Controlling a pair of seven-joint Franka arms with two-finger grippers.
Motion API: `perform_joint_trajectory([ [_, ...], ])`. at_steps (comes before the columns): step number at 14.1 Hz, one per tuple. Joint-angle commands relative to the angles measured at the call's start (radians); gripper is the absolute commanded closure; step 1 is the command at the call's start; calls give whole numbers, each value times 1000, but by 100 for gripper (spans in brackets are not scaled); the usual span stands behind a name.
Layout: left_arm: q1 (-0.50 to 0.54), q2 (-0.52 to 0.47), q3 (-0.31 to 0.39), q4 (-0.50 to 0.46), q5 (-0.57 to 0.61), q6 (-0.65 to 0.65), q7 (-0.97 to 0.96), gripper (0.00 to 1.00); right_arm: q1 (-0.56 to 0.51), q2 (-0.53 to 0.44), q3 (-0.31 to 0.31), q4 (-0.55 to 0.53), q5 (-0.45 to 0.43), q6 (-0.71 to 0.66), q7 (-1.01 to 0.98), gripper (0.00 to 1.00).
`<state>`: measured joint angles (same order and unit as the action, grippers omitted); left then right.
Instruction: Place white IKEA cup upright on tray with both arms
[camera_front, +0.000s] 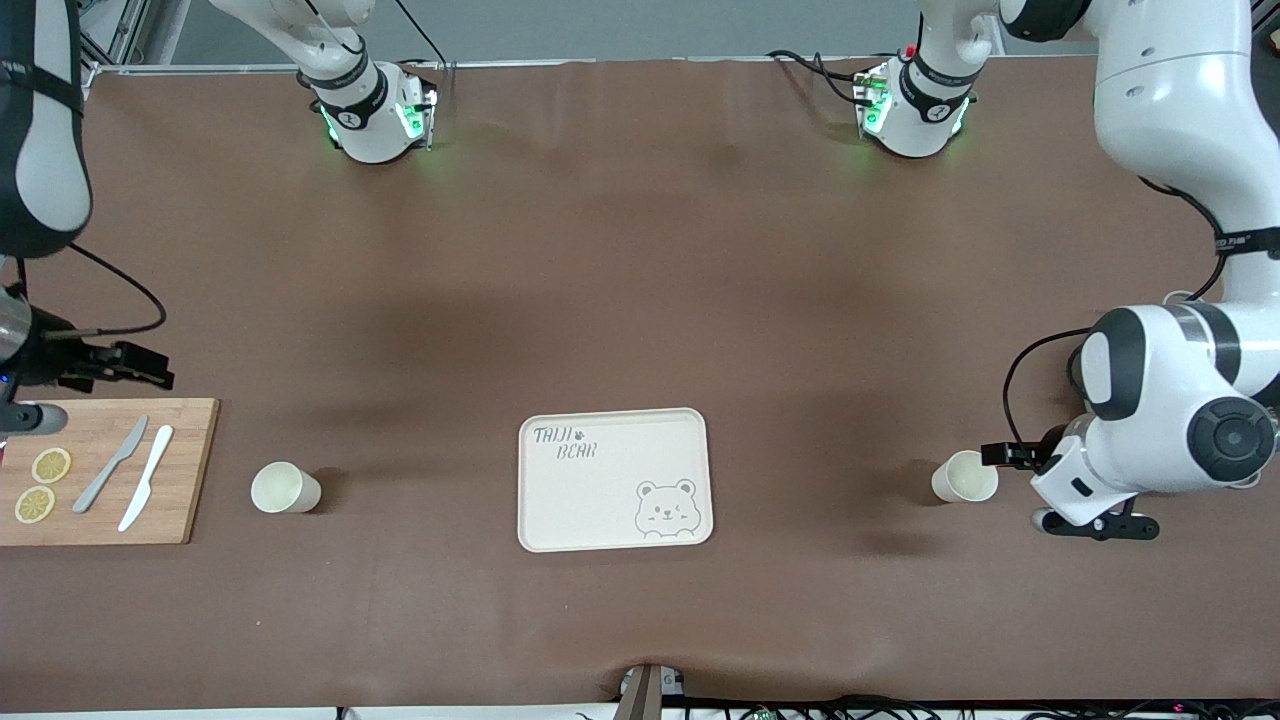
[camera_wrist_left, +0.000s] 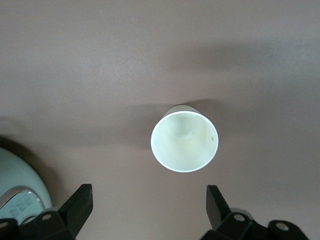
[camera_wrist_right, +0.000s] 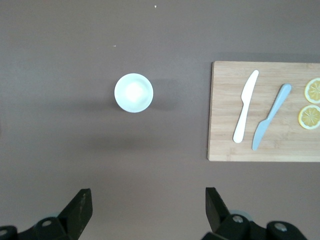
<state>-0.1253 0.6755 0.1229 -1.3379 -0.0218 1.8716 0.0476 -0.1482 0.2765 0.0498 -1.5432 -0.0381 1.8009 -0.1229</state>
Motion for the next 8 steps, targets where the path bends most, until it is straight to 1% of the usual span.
perform_joint_trajectory([
  [1,6,41,-6,13,13,24,17,0,-8,84,5,37,20,55,16,0],
  [3,16,77,-6,13,13,75,17,0,-19,125,5,37,36,84,17,0],
  [5,21,117,-8,11,-4,115,18,0,-22,174,4,37,75,116,16,0],
  [7,19,134,-8,8,-16,129,17,0,-25,220,4,34,78,197,14,0],
  [8,16,134,-8,8,-17,129,17,0,-25,240,4,34,70,216,14,0],
])
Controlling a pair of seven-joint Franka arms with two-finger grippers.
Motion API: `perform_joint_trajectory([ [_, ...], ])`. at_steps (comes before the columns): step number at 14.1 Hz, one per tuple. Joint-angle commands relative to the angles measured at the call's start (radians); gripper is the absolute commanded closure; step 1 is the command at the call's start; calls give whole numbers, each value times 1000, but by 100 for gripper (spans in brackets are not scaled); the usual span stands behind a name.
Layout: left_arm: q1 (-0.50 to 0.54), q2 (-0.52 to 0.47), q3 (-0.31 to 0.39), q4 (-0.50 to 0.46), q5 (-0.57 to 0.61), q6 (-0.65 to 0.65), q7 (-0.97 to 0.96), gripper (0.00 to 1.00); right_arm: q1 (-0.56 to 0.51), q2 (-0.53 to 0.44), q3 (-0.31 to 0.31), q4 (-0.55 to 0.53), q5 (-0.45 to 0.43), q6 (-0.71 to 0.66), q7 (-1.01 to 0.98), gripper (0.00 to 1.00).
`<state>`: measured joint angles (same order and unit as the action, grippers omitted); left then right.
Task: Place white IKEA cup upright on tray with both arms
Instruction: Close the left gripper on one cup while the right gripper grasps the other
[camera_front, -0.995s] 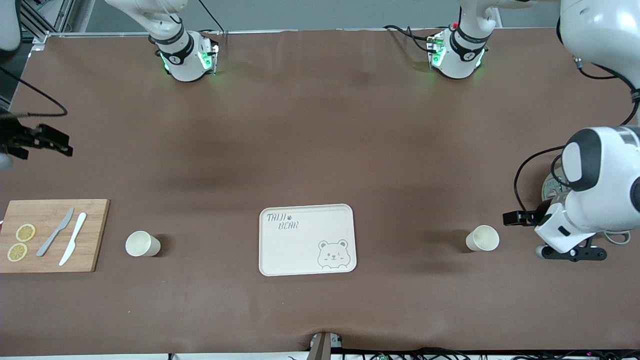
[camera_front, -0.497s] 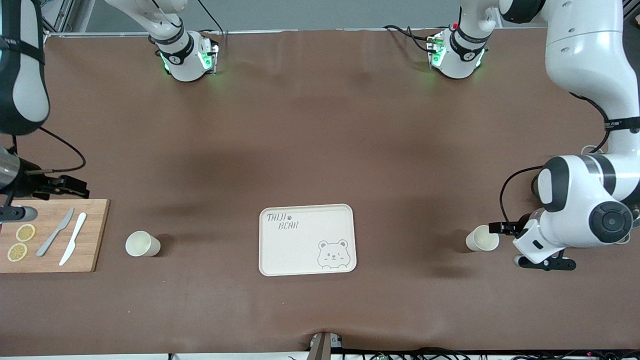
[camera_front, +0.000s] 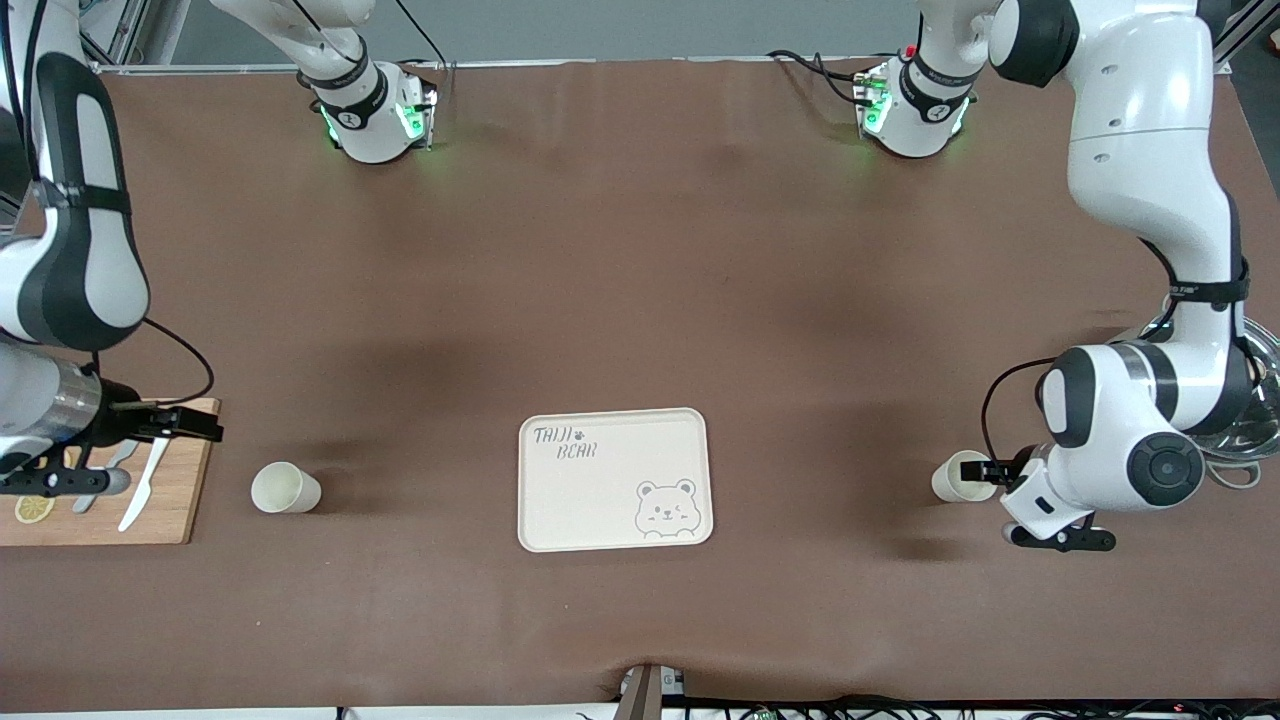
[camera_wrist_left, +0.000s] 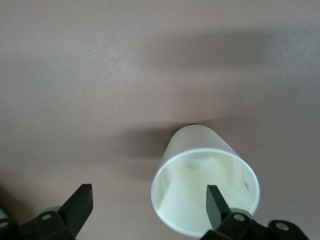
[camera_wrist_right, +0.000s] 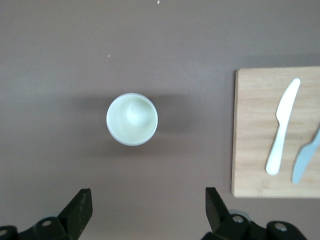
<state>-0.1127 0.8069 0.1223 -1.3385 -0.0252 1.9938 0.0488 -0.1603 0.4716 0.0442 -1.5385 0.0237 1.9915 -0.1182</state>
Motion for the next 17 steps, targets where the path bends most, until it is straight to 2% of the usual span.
perform_joint_trajectory([
  [1,1,3,-9,9,-15,8,16,0,-12,61,10,29,2,32,9,0],
  [3,-7,5,-9,4,-33,8,14,4,-16,91,10,29,1,59,2,0],
  [5,-9,6,-9,1,-50,8,16,47,-16,131,10,31,2,107,-1,0],
  [6,-9,5,-10,1,-50,8,17,64,-16,140,10,31,2,124,3,0],
  [8,-10,3,-10,1,-47,8,20,91,-13,154,10,32,2,127,6,0],
  [9,-9,3,-9,2,-47,8,37,100,-15,163,10,32,1,133,8,0],
  [17,-10,-5,-9,8,-47,8,63,100,-15,243,8,28,2,283,8,0],
])
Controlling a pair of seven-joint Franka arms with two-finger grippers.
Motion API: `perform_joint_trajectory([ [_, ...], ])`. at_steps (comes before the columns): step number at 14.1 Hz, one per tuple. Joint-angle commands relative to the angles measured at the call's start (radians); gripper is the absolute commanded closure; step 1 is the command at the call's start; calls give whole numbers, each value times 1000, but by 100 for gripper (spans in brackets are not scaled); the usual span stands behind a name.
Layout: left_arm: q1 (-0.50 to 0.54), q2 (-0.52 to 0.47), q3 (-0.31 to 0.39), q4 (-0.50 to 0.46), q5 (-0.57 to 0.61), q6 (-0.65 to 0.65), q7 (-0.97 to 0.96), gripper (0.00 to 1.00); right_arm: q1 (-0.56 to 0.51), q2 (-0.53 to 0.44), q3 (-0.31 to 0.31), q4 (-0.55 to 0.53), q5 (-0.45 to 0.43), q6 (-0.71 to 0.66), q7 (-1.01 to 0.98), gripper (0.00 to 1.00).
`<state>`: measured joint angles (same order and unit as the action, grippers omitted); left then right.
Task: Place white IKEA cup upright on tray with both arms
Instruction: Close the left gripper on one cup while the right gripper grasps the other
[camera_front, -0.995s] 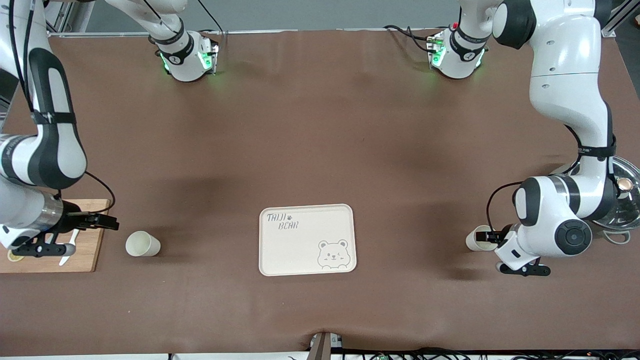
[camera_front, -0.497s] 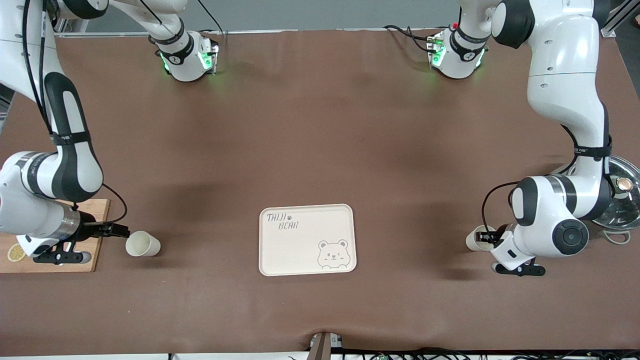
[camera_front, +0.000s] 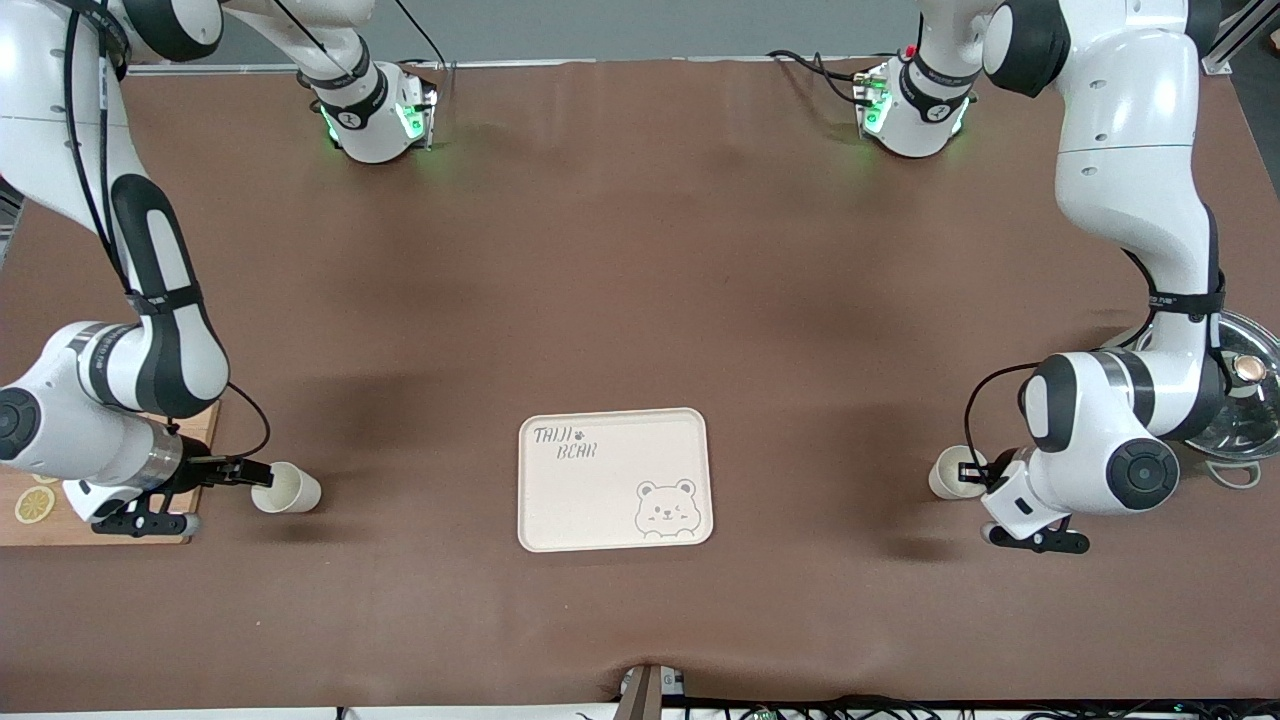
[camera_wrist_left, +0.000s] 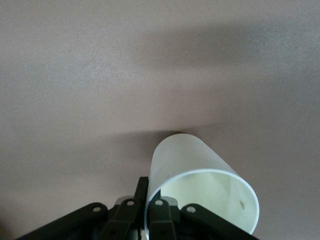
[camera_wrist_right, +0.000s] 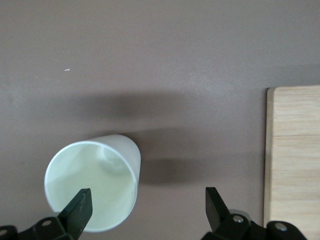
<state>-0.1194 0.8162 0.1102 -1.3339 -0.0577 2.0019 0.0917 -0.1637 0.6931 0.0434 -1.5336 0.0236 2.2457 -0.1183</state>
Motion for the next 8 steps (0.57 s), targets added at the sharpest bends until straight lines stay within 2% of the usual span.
perform_joint_trajectory([
  [1,-5,-15,2,7,-14,0,20,100,-11,23,9,20,2,35,8,0],
  [3,-8,-38,0,9,-16,-2,13,100,-11,38,9,18,2,38,8,0],
  [8,-8,-48,-56,35,-25,-8,-87,100,-11,63,9,20,2,52,8,0],
])
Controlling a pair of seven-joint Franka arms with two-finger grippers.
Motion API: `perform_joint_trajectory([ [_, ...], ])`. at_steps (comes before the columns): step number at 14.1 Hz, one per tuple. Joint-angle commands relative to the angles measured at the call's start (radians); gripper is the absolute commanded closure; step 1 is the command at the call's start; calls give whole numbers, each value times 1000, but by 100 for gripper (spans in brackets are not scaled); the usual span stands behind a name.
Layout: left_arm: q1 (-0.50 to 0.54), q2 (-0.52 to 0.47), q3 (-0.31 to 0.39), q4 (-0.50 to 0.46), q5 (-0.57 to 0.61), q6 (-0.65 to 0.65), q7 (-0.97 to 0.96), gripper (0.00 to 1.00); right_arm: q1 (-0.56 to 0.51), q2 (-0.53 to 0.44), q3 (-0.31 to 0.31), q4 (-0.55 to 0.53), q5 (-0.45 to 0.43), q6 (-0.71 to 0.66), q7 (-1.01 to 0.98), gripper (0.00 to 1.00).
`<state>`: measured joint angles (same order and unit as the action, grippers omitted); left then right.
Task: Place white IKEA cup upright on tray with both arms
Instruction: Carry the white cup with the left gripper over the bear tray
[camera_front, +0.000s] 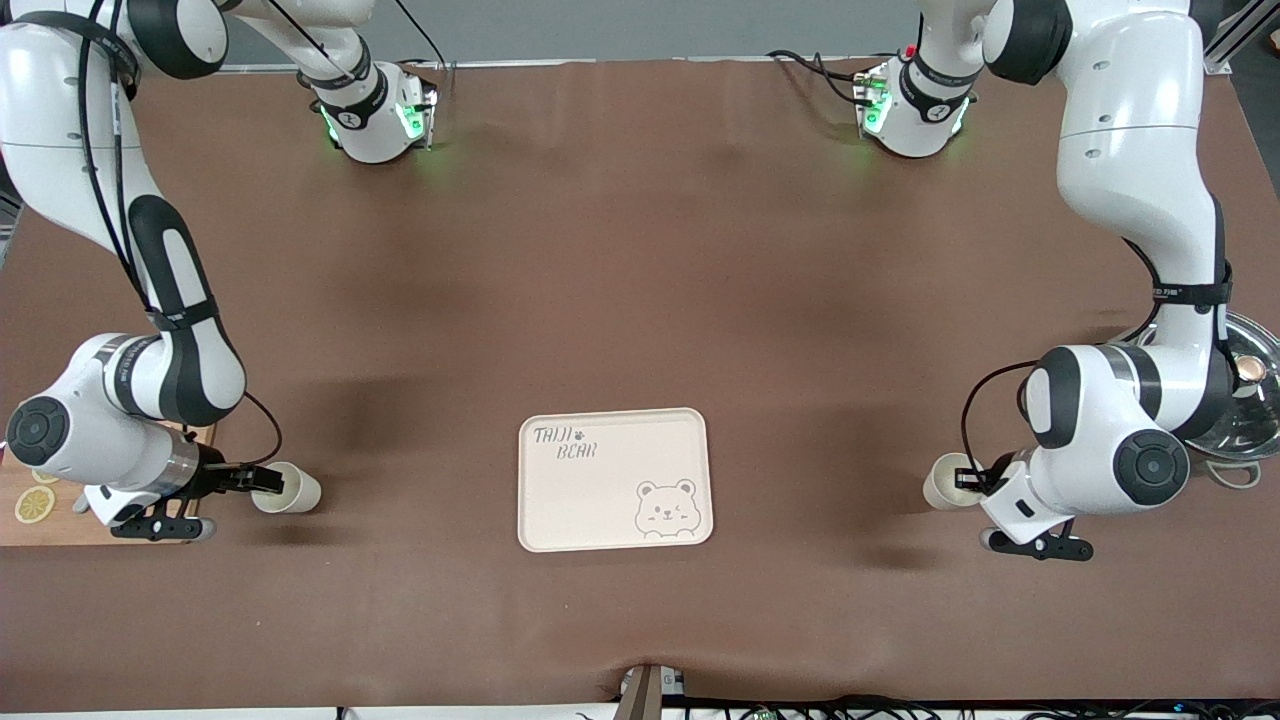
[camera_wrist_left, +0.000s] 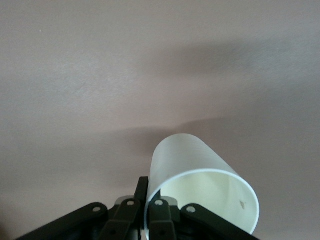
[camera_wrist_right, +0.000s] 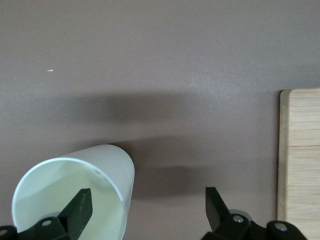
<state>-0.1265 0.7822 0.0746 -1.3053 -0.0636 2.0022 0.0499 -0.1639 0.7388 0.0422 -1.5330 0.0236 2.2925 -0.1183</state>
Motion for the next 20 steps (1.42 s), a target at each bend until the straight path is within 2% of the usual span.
perform_joint_trajectory([
  [1,-1,-14,-41,9,-19,-8,-80,100,-10,22,10,19,2,8,9,0],
  [6,-2,-23,-148,15,-18,-11,-281,100,-2,25,11,20,4,18,6,0],
  [10,-83,-23,-164,34,-18,-10,-430,100,0,25,12,21,16,15,9,35],
  [15,-194,-11,-151,76,-16,3,-603,100,1,27,12,19,16,15,9,68],
  [18,-260,-1,-142,83,-16,53,-680,100,1,28,10,19,15,16,6,88],
  [20,-289,14,-144,84,-18,91,-744,100,1,27,12,21,10,16,5,96],
])
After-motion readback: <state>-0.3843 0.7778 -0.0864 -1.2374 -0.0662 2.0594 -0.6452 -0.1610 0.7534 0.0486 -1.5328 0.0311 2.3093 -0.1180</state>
